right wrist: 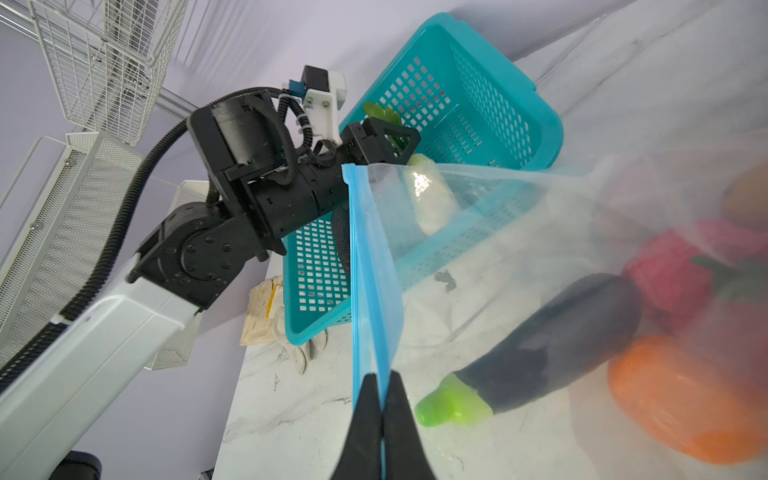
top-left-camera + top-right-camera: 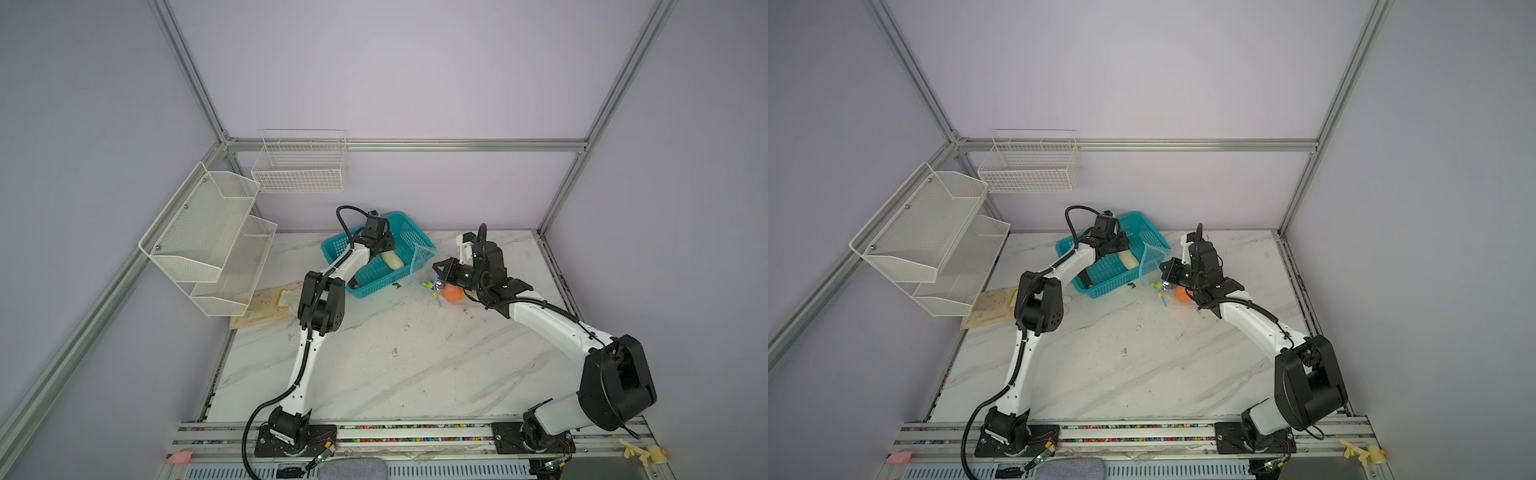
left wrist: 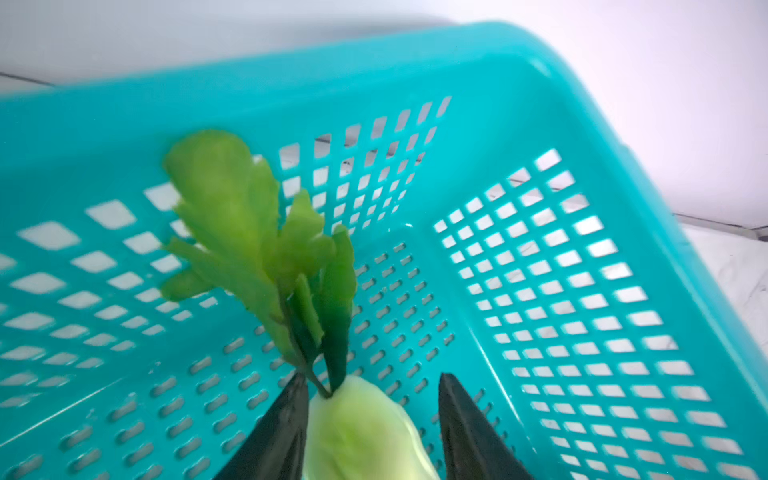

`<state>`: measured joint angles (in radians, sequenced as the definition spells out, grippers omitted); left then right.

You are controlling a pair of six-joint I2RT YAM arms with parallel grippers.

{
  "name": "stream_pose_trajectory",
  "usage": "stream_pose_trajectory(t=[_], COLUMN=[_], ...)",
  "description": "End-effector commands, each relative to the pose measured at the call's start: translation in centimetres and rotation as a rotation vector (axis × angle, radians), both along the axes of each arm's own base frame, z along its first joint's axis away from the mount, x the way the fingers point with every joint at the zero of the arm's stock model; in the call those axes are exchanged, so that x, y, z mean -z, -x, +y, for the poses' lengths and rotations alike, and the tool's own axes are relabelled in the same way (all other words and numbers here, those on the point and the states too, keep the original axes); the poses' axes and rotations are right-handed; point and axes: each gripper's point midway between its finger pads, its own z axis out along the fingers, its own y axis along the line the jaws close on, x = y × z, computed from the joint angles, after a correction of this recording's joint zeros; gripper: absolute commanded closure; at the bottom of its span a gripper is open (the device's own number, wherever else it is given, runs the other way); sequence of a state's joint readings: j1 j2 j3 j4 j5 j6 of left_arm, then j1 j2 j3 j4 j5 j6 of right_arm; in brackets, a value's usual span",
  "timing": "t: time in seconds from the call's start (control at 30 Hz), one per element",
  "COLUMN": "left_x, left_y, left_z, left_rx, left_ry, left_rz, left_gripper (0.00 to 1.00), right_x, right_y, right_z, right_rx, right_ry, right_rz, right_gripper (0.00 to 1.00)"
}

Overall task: Place the food in the zip-top bag and seal the zipper
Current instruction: 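Close the left gripper on the white radish body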

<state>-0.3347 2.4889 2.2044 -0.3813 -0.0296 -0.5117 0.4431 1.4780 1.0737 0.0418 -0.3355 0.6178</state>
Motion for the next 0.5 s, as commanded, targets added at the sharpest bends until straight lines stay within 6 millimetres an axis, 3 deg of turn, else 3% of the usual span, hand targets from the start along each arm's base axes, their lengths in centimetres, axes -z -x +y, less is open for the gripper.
stream_pose_trajectory(t=[0.0,0.1,0.23,0.47], left_x=[-4.7,-5.4,-4.7,-1.8], left_y=[0.5,0.8,1.2,1.6], left_z=[0.2,0.4,0.4,-0.3], left_rx=[0.008,0.006,0.019,0.039], left_ry=[0.006,0.002,-0.016,-0.077], left_rz=[-0.083,-0.097,-0.071,0.018], left_gripper=[0.5,0.5,0.48,0.27], right_x=[-1.8,-2.0,-2.1,-2.2], right_y=[-0.3,-0.2,-0.2,-0.3], right_z=[0.0,0.0,0.0,0.1], right_rx=[-0.002,-0.002,-0.001,-0.006], right_ry=[-0.03,-0.034,-0.034,-0.035], right_rz=[-0.056,-0.06,-0.061,-0.064], right_gripper=[1.0,1.0,1.0,1.0])
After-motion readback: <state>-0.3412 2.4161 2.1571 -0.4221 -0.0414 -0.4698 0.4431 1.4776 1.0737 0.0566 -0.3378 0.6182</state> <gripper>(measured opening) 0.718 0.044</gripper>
